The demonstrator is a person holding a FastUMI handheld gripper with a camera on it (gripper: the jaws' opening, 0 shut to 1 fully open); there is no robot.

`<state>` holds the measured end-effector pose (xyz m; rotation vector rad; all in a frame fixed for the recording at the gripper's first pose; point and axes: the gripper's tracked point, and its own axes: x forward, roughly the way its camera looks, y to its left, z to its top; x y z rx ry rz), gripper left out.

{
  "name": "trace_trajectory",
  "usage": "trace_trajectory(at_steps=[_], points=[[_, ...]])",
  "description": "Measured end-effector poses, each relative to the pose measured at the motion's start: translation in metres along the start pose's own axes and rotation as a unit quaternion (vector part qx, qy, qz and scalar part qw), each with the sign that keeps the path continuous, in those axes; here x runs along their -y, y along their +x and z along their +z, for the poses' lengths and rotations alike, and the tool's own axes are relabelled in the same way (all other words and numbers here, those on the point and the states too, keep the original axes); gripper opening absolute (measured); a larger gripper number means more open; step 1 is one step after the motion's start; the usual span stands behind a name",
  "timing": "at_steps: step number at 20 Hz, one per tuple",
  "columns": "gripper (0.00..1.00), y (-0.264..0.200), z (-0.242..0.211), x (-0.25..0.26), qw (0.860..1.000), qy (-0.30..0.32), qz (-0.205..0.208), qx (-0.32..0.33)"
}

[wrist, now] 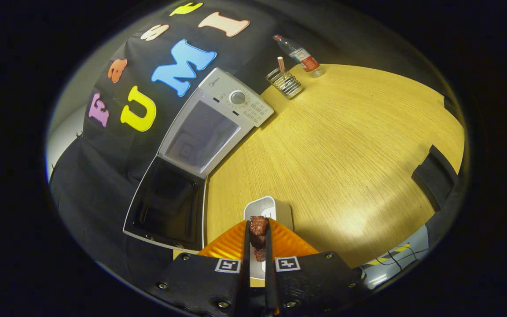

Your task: Open the microwave, put the food inside, and close the microwave door.

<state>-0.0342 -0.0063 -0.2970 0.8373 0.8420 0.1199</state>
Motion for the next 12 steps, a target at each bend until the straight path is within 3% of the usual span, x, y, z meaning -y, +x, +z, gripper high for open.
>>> trace_trajectory(at_steps=[6, 12], points=[[0.14, -0.007, 0.008, -0.029, 0.999, -0.034, 0.017, 0.011], [0.14, -0.013, 0.03, -0.068, 0.998, -0.019, 0.051, 0.041]])
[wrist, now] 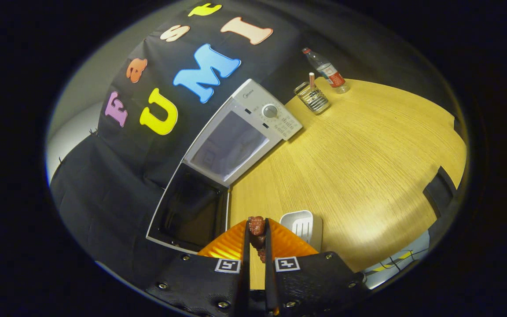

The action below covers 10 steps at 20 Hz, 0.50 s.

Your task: Open the microwave, put the food inside, and close the microwave door.

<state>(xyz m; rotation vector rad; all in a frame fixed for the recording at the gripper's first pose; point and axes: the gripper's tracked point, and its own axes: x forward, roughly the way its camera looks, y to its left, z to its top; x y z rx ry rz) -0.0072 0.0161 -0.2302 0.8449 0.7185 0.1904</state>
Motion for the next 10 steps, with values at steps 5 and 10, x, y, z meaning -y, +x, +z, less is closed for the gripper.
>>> trace_trajectory(at_steps=[5, 10], points=[[0.14, 0.022, 0.021, -0.044, 0.999, -0.007, 0.031, 0.02], [0.14, 0.069, 0.041, -0.082, 0.998, -0.022, 0.043, 0.044]])
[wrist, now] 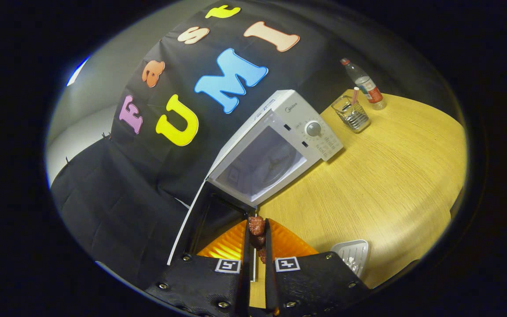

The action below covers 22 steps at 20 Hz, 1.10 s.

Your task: Open the microwave, put the food inside, and close the microwave door.

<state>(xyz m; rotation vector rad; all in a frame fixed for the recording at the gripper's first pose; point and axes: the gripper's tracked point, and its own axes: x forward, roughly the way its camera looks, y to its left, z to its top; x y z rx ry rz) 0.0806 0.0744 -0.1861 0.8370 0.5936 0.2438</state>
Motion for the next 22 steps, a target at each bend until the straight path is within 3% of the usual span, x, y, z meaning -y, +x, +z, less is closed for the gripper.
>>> trace_trajectory(at_steps=[22], points=[[0.14, 0.199, 0.051, 0.0, 0.994, 0.053, 0.014, 0.093]])
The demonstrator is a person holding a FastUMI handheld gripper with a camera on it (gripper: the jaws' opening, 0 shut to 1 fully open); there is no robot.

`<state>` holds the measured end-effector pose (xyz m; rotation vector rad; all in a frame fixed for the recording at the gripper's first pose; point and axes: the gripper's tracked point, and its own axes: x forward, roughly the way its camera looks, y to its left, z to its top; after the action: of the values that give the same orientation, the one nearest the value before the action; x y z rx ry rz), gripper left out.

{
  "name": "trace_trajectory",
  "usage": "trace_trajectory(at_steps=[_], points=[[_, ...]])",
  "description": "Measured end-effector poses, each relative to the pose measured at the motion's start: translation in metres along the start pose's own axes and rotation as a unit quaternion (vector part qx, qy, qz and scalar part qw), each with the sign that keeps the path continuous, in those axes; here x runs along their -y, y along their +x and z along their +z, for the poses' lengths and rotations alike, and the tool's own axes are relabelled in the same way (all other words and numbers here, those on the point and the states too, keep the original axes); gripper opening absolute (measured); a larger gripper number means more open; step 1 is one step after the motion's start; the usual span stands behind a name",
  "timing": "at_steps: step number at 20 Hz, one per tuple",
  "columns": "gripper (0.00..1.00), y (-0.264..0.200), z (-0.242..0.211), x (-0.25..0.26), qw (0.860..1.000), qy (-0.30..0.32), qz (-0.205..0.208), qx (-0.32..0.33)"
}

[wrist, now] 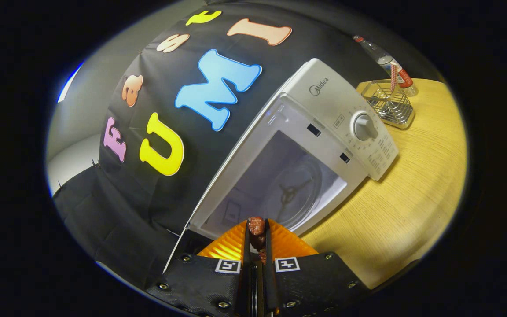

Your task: Open the microwave, put the food inside, and close the microwave door.

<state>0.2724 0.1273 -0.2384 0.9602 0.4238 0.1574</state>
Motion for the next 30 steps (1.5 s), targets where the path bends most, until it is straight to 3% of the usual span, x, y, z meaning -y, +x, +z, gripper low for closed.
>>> trace_trajectory(at_steps=[11, 21, 23, 25, 28, 30], points=[[0.14, 0.082, -0.01, 0.011, 0.999, -0.031, -0.012, 0.039], [0.14, 0.113, -0.002, 0.025, 0.997, -0.034, -0.042, 0.061], [0.14, 0.115, 0.004, 0.027, 0.994, -0.064, -0.059, 0.069], [0.28, 0.115, 0.007, 0.035, 0.987, -0.114, -0.088, 0.075], [0.97, 0.115, 0.014, 0.039, 0.981, -0.14, -0.105, 0.086], [0.97, 0.114, 0.017, 0.042, 0.979, -0.146, -0.113, 0.09]])
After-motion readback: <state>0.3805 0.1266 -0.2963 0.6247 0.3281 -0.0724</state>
